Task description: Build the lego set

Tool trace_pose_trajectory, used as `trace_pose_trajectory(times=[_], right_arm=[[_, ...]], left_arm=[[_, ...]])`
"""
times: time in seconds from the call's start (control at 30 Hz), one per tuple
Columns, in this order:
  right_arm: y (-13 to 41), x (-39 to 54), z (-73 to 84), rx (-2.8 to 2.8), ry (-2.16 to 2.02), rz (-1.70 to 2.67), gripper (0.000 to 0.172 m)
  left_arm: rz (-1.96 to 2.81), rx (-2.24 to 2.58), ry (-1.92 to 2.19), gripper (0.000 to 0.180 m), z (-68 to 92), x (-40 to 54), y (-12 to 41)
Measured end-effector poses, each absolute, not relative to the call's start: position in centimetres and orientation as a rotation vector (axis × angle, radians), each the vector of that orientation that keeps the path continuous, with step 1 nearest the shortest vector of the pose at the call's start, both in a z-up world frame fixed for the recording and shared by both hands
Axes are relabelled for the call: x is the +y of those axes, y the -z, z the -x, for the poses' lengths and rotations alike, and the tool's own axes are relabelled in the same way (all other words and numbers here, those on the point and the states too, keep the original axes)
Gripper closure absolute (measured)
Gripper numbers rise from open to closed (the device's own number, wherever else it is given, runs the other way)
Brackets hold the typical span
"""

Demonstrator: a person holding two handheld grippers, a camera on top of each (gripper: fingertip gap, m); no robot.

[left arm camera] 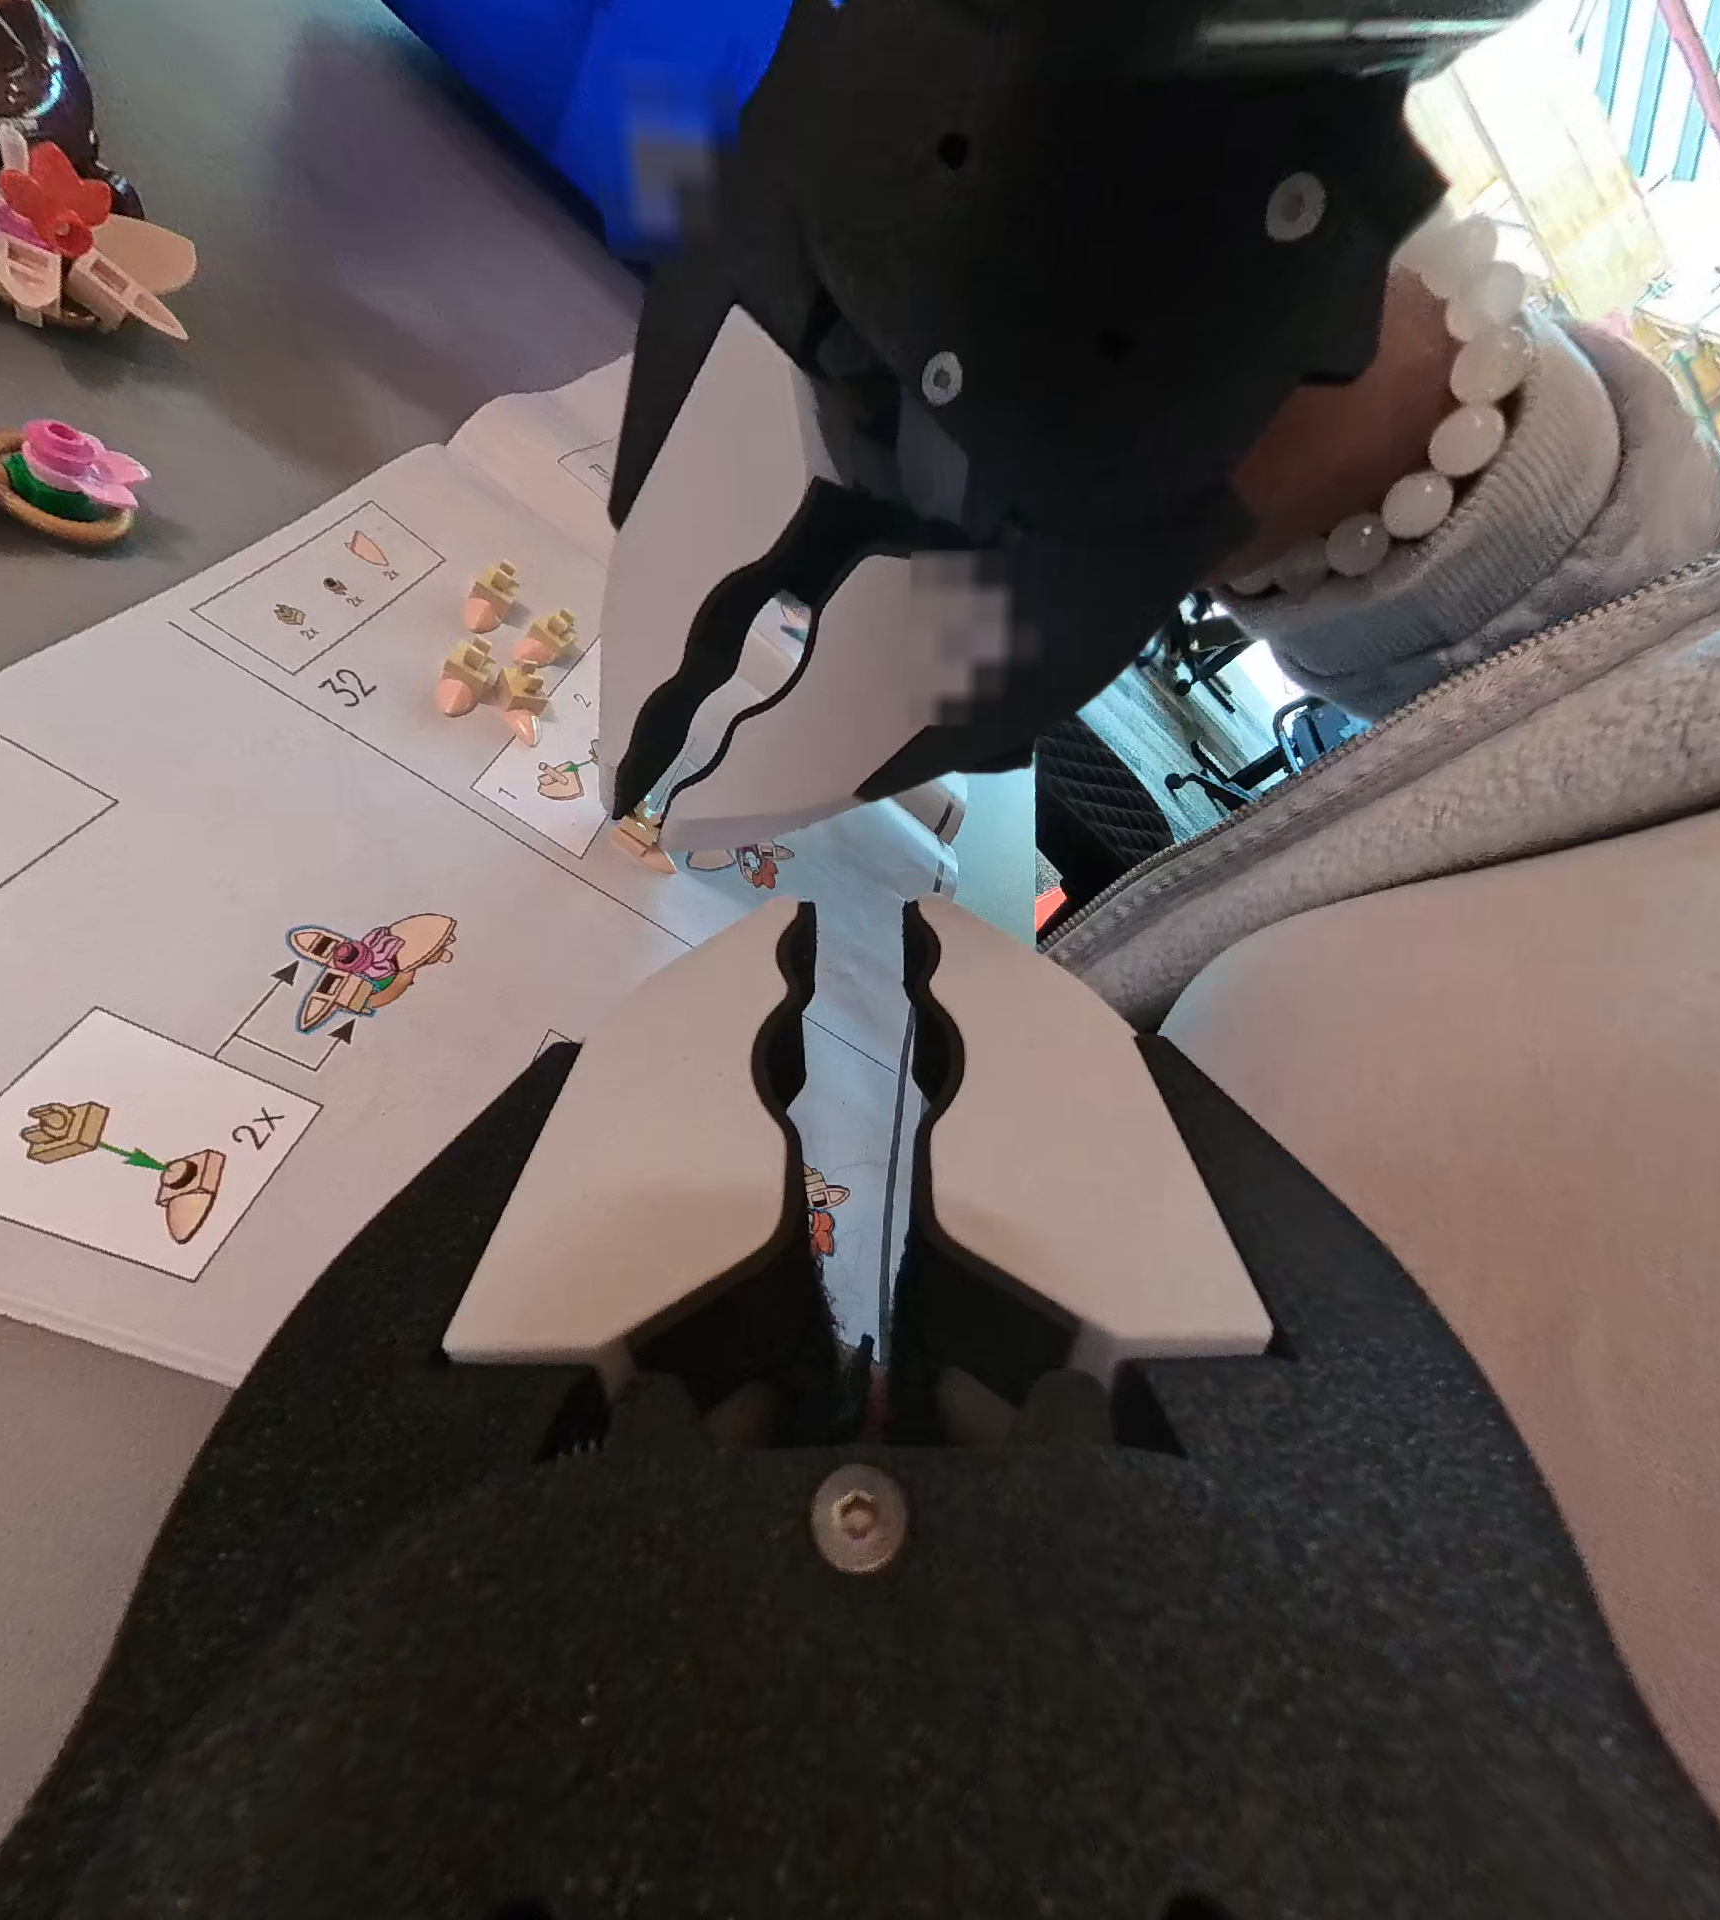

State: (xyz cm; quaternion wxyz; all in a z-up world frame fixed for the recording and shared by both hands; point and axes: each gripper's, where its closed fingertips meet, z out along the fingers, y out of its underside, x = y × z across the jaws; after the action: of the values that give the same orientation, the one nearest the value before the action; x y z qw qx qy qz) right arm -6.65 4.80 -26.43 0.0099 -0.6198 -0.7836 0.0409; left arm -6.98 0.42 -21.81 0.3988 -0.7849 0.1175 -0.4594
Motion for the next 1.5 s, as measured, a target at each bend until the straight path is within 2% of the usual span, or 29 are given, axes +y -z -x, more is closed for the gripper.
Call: trace_pose_trajectory(times=[0.2,0.43,0.7,0.83,1.3,1.5], right_arm=[[26.4,4.8,6.6,-2.408,-0.056,1.963,0.166],[26.4,4.9,6.8,-2.372,-0.186,1.941,0.164],[25.7,5.0,6.6,-2.372,-0.209,1.95,0.148],[24.7,5.2,7.0,-2.368,-0.306,1.867,0.163],[25.8,4.9,7.1,-2.424,-0.364,1.837,0.168],[26.0,4.8,7.1,-2.356,-0.259,1.898,0.168]], left_arm=[[1.988,0.3,1.166,0.165,6.9,0.4,21.8],[1.979,0.294,1.169,0.164,7.0,0.4,21.7],[1.977,0.292,1.17,0.164,7.0,0.4,21.7],[1.976,0.293,1.17,0.164,7.0,0.4,21.7],[1.975,0.292,1.173,0.164,7.1,0.4,21.6],[1.974,0.291,1.173,0.164,7.1,0.4,21.6]])
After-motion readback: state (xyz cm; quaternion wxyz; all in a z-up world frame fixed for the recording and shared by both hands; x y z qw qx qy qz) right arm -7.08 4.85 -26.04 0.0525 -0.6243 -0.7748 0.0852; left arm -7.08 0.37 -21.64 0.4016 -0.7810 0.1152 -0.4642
